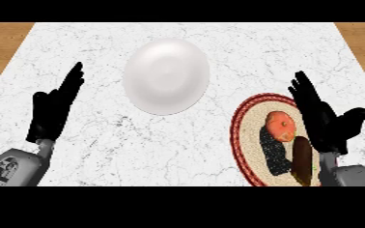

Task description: Pick the squash from the placemat and place it in the plate

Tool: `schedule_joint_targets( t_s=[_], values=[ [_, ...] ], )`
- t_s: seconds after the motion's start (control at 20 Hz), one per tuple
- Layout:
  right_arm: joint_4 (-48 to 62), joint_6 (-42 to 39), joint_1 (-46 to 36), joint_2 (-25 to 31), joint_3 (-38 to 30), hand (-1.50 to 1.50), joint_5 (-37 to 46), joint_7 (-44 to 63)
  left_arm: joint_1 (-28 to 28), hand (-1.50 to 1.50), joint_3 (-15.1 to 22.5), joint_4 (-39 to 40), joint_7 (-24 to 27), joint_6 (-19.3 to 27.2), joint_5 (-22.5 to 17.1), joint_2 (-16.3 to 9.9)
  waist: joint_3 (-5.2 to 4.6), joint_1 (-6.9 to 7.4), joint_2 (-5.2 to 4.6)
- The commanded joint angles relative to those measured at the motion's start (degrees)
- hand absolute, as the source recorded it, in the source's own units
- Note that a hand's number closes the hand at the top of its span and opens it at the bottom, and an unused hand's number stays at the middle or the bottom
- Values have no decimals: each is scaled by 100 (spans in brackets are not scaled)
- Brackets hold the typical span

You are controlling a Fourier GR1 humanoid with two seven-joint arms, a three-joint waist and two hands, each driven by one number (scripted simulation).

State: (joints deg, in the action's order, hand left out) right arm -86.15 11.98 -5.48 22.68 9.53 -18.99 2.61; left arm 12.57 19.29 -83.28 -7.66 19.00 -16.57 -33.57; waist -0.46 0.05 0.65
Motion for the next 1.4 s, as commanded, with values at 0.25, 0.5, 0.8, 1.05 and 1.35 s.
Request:
schedule_joint_targets(
  t_s=[0.25,0.5,0.8,1.05,1.35],
  values=[
    [281,314,-1875,-837,147,150,26,1114,-468,0,-602,280,1345,-517,-188,378,39,93,-78],
    [623,2344,-1153,-1009,291,-150,2055,-498,-714,0,-320,586,1626,-561,-163,760,40,36,-95],
    [806,2636,-220,-1283,685,-150,2715,-1761,-475,0,-648,1072,1800,-875,-140,907,45,-31,-75],
    [-550,3189,522,-882,725,-150,3512,-637,-882,0,-663,682,1787,-935,14,918,43,-34,-55],
    [-1416,2366,1043,296,957,-150,4624,1547,-847,0,-884,934,1935,-1135,-117,796,24,-73,-46]
  ],
)
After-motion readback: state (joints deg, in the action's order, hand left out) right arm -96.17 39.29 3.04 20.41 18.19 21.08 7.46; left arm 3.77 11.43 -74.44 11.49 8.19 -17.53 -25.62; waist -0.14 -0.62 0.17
